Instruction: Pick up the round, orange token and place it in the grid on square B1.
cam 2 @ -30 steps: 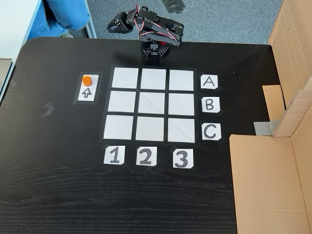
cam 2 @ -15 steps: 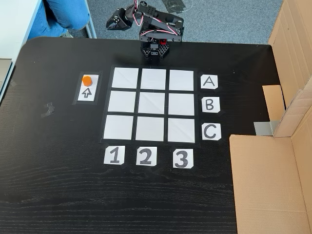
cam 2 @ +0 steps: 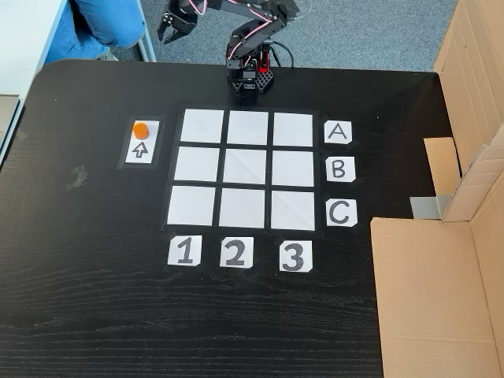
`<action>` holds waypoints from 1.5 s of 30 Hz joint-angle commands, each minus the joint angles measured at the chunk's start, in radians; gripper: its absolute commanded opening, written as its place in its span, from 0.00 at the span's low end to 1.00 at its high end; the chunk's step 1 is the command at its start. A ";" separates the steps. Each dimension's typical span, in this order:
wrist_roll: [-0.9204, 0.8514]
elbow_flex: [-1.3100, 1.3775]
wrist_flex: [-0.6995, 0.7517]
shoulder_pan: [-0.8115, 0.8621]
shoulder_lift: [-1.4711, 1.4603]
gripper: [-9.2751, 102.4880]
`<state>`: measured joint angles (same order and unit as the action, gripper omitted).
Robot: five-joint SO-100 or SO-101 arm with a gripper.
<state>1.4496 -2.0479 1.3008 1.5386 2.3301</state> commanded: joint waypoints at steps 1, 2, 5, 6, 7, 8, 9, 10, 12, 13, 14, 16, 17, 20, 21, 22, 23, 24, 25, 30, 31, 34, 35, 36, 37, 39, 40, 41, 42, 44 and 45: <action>-0.023 0.156 0.048 -0.014 -0.095 0.11; -0.037 0.195 0.063 -0.018 -0.123 0.12; -0.052 0.301 0.104 -0.029 -0.190 0.16; -0.052 0.330 0.112 -0.034 -0.210 0.18; -0.055 0.356 0.121 -0.041 -0.229 0.18; -0.055 0.383 0.132 -0.043 -0.250 0.22; -0.055 0.411 0.146 -0.043 -0.272 0.25; -0.055 0.443 0.164 -0.044 -0.298 0.27; -0.055 0.495 0.193 -0.055 -0.348 0.30; -0.057 0.523 0.207 -0.063 -0.374 0.33; -0.058 0.548 0.218 -0.069 -0.400 0.38; -0.054 0.614 0.222 -0.075 -0.457 0.51; -0.054 0.644 0.235 -0.083 -0.485 0.55; -0.054 0.741 0.250 -0.110 -0.565 0.59; -0.054 0.767 0.250 -0.118 -0.589 0.59; -0.054 0.792 0.250 -0.124 -0.615 0.59; -0.054 0.815 0.250 -0.130 -0.641 0.61; -0.054 0.831 0.250 -0.140 -0.666 0.62; -0.052 0.841 0.247 -0.150 -0.692 0.64; -0.040 0.890 0.247 -0.199 -0.810 0.68; -0.037 0.893 0.247 -0.207 -0.828 0.69; -0.028 0.899 0.241 -0.229 -0.881 0.69; -0.026 0.899 0.239 -0.236 -0.894 0.69; -0.026 0.899 0.236 -0.242 -0.907 0.69; -0.026 0.896 0.230 -0.250 -0.917 0.69; -0.029 0.873 0.201 -0.262 -0.936 0.69; -0.032 0.857 0.181 -0.268 -0.943 0.70; -0.037 0.847 0.164 -0.273 -0.954 0.70; -0.040 0.839 0.149 -0.278 -0.966 0.70; -0.046 0.839 0.133 -0.287 -0.999 0.70; -0.049 0.839 0.129 -0.295 -1.014 0.70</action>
<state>1.4113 -1.2103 1.4527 1.2594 1.3269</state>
